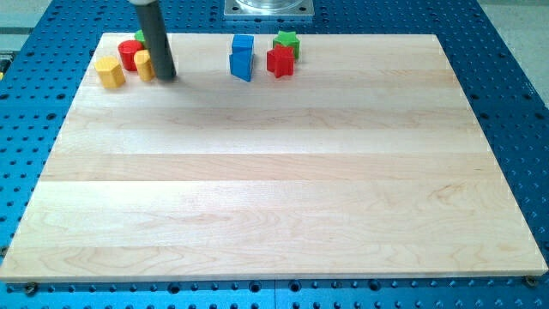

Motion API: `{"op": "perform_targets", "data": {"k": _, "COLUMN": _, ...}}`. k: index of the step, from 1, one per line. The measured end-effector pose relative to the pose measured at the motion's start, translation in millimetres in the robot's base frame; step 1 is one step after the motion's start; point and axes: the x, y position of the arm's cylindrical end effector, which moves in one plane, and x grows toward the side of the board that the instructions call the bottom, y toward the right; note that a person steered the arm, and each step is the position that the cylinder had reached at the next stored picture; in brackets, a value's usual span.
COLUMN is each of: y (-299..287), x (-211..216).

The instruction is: Push both the circles slightly downwards

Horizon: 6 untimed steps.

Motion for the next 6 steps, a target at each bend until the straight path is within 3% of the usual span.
{"op": "perform_targets", "data": {"k": 2, "y": 6, "x": -66}}
{"op": "perform_targets", "data": {"k": 4, "y": -50, "x": -70}}
{"op": "perform_targets", "data": {"k": 6, "y": -40, "x": -52}}
